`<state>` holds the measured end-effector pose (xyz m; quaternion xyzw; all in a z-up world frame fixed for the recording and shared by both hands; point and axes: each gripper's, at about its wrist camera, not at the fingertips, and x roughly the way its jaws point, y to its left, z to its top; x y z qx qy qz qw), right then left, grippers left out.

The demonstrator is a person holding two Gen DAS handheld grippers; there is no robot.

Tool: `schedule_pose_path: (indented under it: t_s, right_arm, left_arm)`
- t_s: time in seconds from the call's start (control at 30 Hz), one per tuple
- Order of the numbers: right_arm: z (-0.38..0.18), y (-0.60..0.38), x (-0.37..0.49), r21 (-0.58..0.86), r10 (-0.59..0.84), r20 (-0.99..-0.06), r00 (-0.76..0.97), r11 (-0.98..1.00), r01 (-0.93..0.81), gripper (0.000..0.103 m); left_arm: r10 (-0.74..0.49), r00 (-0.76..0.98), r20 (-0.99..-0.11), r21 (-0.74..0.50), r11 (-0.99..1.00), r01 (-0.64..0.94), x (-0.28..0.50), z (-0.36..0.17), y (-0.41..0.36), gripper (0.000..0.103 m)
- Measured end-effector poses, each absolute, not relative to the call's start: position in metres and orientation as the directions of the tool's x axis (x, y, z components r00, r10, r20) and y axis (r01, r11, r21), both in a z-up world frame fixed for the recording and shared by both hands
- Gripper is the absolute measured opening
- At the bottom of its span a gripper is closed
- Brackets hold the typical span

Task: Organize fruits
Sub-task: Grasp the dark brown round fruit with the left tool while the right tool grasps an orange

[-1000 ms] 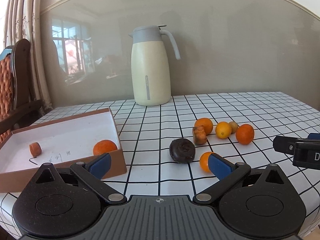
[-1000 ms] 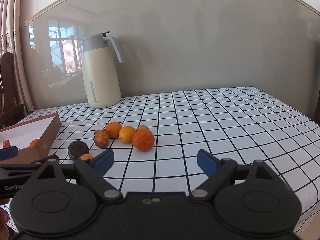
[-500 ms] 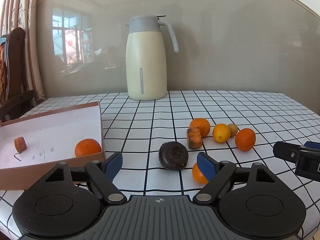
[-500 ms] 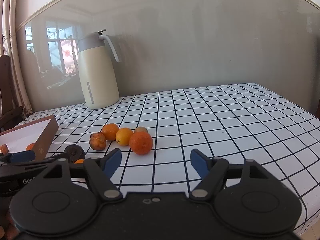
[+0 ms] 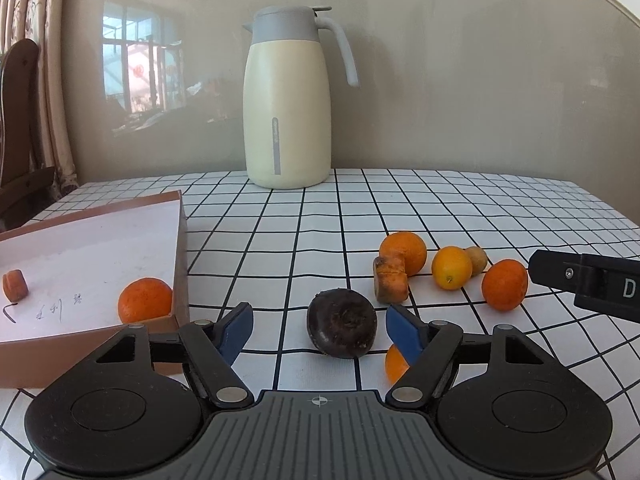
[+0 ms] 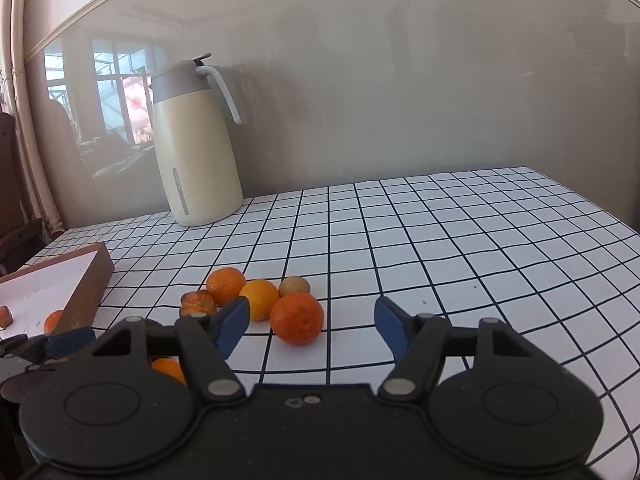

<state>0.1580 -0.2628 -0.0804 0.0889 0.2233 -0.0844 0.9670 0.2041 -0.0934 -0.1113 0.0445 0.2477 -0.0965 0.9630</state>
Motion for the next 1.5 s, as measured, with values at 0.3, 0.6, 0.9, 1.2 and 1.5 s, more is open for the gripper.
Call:
schedule_pose_path:
  t_s: [0.3, 0.6, 0.9, 1.2, 1.5]
  right_arm:
    - [-0.089, -0.264, 0.174, 0.142, -0.118, -0.482, 0.868, 0.967, 0.210, 0.061]
    - [-0.088, -0.264, 0.172, 0.156, -0.104, -0.475, 0.874, 0.967, 0.199, 0.061]
    - [-0.090, -0.259, 0.173, 0.151, -0.096, -0.474, 0.875, 0.970, 0.188, 0.061]
    - [-0.095, -0.264, 0.188, 0.152, -0.107, -0.507, 0.855, 0.966, 0.211, 0.061]
    - [-0.101, -0.261, 0.201, 0.151, -0.099, -0.526, 0.845, 0.967, 0.207, 0.060]
  left_arm:
    - [-0.177, 0.848, -0.499, 0.002, 0.979, 0.206, 0.214, -0.114, -0.098, 0.060]
    - [-0.190, 0.831, -0.523, -0.006, 0.975, 0.220, 0.216, -0.113, -0.092, 0.055]
    - [-0.167, 0.817, -0.553, 0.017, 0.977, 0.211, 0.220, -0.117, -0.087, 0.055]
    - [-0.161, 0.819, -0.552, 0.014, 0.979, 0.202, 0.226, -0.118, -0.091, 0.055]
    - [-0.173, 0.820, -0.545, 0.013, 0.976, 0.215, 0.226, -0.119, -0.095, 0.043]
